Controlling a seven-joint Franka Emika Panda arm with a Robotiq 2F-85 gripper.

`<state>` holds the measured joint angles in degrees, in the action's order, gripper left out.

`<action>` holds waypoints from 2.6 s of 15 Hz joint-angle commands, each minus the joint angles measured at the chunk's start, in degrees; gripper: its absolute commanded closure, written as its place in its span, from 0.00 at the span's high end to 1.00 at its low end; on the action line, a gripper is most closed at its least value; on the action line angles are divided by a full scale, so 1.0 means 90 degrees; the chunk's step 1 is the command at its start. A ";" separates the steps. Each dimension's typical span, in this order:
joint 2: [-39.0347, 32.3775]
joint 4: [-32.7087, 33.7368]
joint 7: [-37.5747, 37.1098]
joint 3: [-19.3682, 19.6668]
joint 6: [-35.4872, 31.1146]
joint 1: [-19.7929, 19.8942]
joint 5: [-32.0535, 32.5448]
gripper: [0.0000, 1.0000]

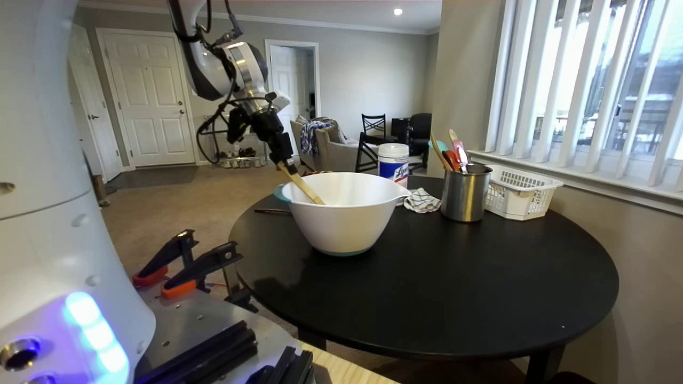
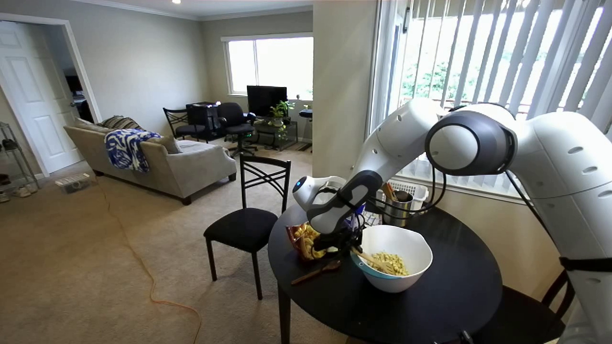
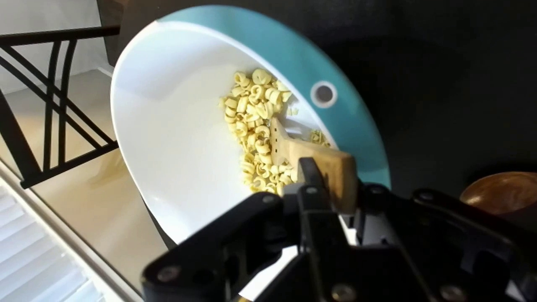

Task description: Stir in the bowl

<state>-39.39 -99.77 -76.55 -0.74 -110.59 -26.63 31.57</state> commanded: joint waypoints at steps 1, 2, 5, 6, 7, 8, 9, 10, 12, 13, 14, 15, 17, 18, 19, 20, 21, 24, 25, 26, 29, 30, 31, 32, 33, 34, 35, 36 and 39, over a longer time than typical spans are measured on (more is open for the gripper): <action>0.0074 0.0003 0.0269 -0.0043 0.0310 -0.0013 0.0133 0.03; 0.0078 0.0012 0.0298 -0.0053 0.0378 -0.0007 0.0151 0.03; 0.0146 0.0065 0.0506 -0.0057 0.0680 0.0015 0.0211 0.03; 0.0200 0.0084 0.0652 -0.0058 0.0807 0.0032 0.0227 0.03; 0.0298 0.0085 0.0782 -0.0055 0.0912 0.0056 0.0251 0.03; 0.0382 0.0095 0.0963 -0.0072 0.0986 0.0100 0.0254 0.03; 0.0513 0.0085 0.1132 -0.0101 0.0998 0.0181 0.0196 0.03; 0.0647 0.0059 0.1307 -0.0153 0.0862 0.0301 0.0073 0.03; 0.0939 -0.0010 0.1573 -0.0204 0.0576 0.0567 -0.0215 0.03; 0.1050 -0.0026 0.1704 -0.0230 0.0471 0.0709 -0.0415 0.03; 0.1142 -0.0029 0.1800 -0.0250 0.0383 0.0881 -0.0735 0.03; 0.1192 -0.0005 0.1812 -0.0236 0.0404 0.1009 -0.1055 0.03; 0.1287 -0.0008 0.1866 -0.0229 0.0359 0.1260 -0.1679 0.03; 0.1301 0.0003 0.1833 -0.0224 0.0389 0.1359 -0.1996 0.03; 0.1294 0.0013 0.1777 -0.0214 0.0399 0.1452 -0.2308 0.03; 0.1289 0.0001 0.1708 -0.0208 0.0378 0.1535 -0.2612 0.03; 0.1295 -0.0031 0.1661 -0.0205 0.0310 0.1613 -0.2915 0.03; 0.1407 -0.0282 0.1631 -0.0190 -0.0251 0.1783 -0.3700 0.03; 0.1473 -0.0429 0.1669 -0.0165 -0.0562 0.1804 -0.3823 0.03; 0.1525 -0.0554 0.1693 -0.0130 -0.0808 0.1819 -0.3880 0.03; 0.1810 -0.1107 0.1854 -0.0034 -0.1588 0.1942 -0.3884 0.03; 0.1914 -0.1295 0.1894 -0.0018 -0.1812 0.2001 -0.3919 0.03; 0.2049 -0.1567 0.2021 -0.0008 -0.2157 0.2081 -0.3966 0.03; 0.2150 -0.1804 0.2116 0.0003 -0.2503 0.2146 -0.4022 0.03; 0.2263 -0.2106 0.2326 -0.0014 -0.2923 0.2253 -0.4125 0.03; 0.2371 -0.2383 0.2569 -0.0062 -0.3313 0.2386 -0.4369 0.03; 0.2474 -0.2600 0.2835 -0.0101 -0.3632 0.2512 -0.4643 0.03; 0.2585 -0.2890 0.3113 -0.0135 -0.3912 0.2645 -0.4999 0.03; 0.2907 -0.3578 0.4168 -0.0184 -0.4448 0.2951 -0.6028 0.03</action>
<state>-15.25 -124.84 -48.84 -0.81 -141.57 -2.88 -14.42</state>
